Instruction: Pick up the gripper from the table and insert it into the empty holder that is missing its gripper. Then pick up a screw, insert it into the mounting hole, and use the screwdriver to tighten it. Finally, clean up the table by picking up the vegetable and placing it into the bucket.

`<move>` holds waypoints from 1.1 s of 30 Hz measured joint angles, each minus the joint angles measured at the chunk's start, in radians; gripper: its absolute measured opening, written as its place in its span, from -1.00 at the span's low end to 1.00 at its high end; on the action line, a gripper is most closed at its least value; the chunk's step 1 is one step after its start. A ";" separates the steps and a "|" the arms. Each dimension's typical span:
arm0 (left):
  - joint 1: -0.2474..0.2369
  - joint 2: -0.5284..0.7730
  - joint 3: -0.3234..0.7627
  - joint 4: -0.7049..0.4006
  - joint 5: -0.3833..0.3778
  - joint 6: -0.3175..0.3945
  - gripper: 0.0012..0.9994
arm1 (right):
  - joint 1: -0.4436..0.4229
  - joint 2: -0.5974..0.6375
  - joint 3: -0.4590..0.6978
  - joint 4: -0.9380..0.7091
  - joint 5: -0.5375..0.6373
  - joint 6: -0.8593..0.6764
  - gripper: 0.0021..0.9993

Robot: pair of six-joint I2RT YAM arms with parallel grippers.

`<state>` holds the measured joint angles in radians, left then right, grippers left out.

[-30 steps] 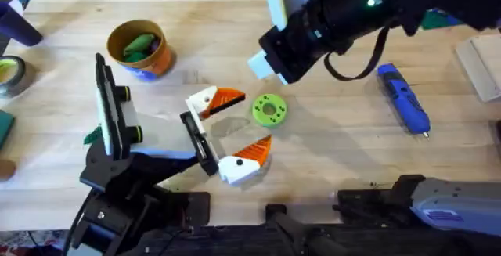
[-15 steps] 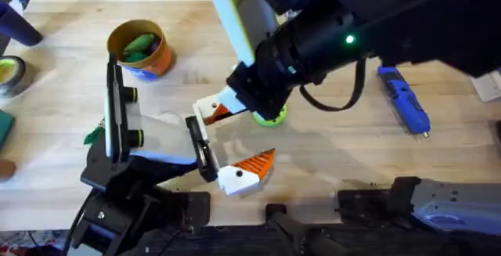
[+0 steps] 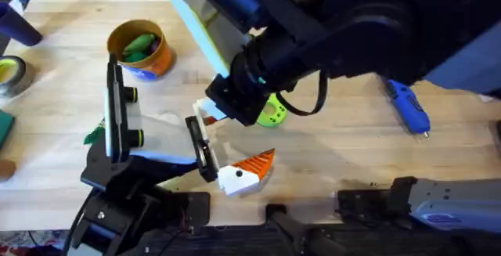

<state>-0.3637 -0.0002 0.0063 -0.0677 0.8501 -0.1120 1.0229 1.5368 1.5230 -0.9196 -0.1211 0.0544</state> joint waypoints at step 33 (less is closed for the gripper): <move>0.000 0.000 0.000 -0.006 0.014 -0.001 0.97 | 0.000 0.034 0.000 0.018 0.008 -0.011 -0.99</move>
<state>-0.3637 0.0002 0.0063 -0.0738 0.8646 -0.1127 1.0229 1.5711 1.5234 -0.9020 -0.1135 0.0437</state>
